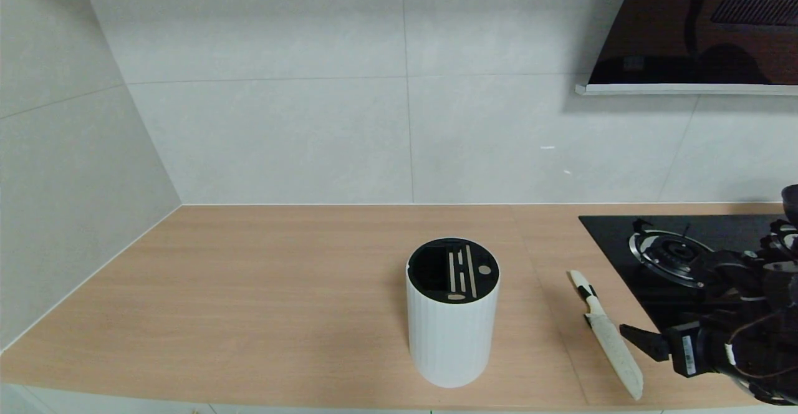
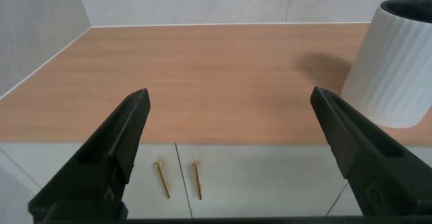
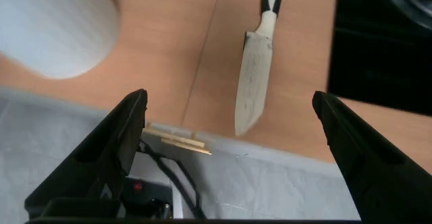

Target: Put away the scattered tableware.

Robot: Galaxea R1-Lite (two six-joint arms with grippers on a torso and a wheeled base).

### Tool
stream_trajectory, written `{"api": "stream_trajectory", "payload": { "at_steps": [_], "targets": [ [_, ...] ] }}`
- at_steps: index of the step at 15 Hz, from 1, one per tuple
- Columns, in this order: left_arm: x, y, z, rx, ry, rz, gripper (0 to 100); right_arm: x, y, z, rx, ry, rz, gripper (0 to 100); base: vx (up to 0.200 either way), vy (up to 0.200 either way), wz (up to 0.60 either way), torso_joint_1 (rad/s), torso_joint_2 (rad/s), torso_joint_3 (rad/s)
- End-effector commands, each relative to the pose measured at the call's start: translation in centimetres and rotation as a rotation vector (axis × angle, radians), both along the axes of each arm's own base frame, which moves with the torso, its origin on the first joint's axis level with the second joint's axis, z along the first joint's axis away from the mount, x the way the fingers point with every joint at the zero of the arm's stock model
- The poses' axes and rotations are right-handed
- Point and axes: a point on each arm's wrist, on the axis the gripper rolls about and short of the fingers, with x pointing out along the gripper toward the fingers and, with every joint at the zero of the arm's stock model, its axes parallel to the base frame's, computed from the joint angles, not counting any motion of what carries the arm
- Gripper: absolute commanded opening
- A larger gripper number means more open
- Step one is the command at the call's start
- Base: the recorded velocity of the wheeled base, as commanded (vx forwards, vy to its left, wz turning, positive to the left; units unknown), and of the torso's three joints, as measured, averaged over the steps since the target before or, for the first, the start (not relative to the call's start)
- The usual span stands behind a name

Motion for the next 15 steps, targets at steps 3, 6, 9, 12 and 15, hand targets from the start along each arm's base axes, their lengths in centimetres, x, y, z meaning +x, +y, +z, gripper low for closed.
{"api": "stream_trajectory", "payload": {
  "at_steps": [3,6,9,12,15],
  "targets": [
    [0.0,0.0,0.0,0.000,0.000,0.000,100,4.3,0.6,-5.9,-0.061,0.116,-0.047,100,0.000,0.000,0.00,0.000,0.00,0.000],
    [0.0,0.0,0.0,-0.002,0.000,0.000,100,6.6,0.4,-8.2,-0.069,0.104,-0.085,100,0.000,0.000,0.00,0.000,0.00,0.000],
    [0.0,0.0,0.0,-0.002,0.000,0.000,100,8.1,0.6,-10.9,-0.070,0.100,-0.096,100,0.000,0.000,0.00,0.000,0.00,0.000],
    [0.0,0.0,0.0,-0.002,0.000,0.000,100,9.4,0.8,-12.3,-0.086,0.046,-0.124,100,0.000,0.000,0.00,0.000,0.00,0.000],
    [0.0,0.0,0.0,-0.002,0.000,0.000,100,10.2,0.8,-12.8,-0.083,0.039,-0.129,100,0.000,0.000,0.00,0.000,0.00,0.000]
  ]
}}
